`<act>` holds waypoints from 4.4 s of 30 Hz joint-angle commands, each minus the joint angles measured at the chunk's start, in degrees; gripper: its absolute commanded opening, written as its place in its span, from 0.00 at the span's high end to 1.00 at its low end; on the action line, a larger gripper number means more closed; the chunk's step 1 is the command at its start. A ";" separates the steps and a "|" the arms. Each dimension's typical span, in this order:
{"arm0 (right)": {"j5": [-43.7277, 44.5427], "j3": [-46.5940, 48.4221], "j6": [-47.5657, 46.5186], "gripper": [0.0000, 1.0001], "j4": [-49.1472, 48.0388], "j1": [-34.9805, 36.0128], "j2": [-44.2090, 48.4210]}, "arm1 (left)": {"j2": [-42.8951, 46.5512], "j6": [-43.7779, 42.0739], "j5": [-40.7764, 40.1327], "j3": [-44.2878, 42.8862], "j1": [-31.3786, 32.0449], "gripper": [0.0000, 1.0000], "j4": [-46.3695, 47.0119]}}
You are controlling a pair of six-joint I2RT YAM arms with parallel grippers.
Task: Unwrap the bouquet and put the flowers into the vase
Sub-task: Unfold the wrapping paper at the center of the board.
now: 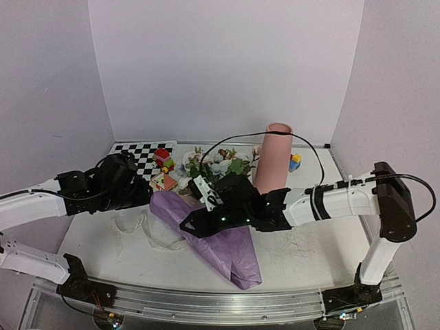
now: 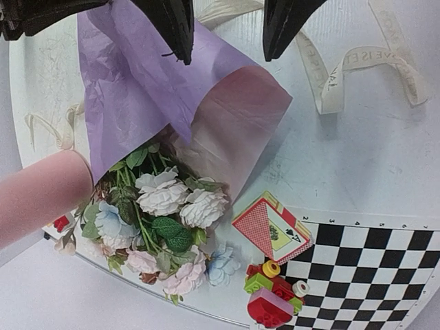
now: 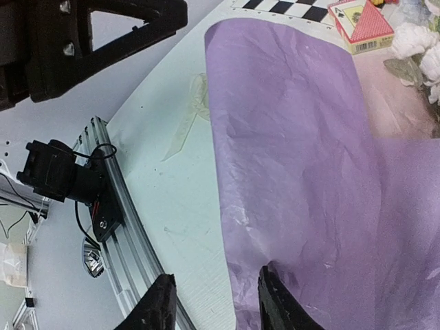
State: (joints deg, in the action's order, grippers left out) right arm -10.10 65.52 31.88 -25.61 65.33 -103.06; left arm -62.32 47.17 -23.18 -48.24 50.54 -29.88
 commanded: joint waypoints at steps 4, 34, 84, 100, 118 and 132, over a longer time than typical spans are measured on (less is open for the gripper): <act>9.58 -3.81 -3.51 0.32 -0.97 -0.53 8.41 | 3.90 0.82 -2.48 -1.93 -0.27 0.62 -3.61; 1.58 3.73 -12.67 0.49 1.53 11.17 -3.88 | -1.79 1.71 3.29 -3.54 -0.27 0.60 -5.13; 49.31 10.89 -1.15 1.00 27.81 7.77 0.24 | -5.61 5.79 29.59 16.91 -0.01 0.66 2.19; 52.93 -18.21 1.51 0.93 28.85 -8.40 26.84 | 1.85 3.32 22.00 11.07 0.38 0.60 2.28; 49.11 -27.39 8.22 0.46 33.52 -20.50 41.41 | -5.78 -0.60 18.91 2.40 2.60 0.59 6.95; 22.80 -20.85 -7.39 0.47 21.46 -20.51 34.25 | -16.75 -4.43 16.56 -7.32 4.68 0.59 9.35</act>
State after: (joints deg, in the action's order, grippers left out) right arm 21.93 41.05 27.78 -0.02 44.93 -62.99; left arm -75.71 44.72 -4.86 -51.23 54.87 -22.95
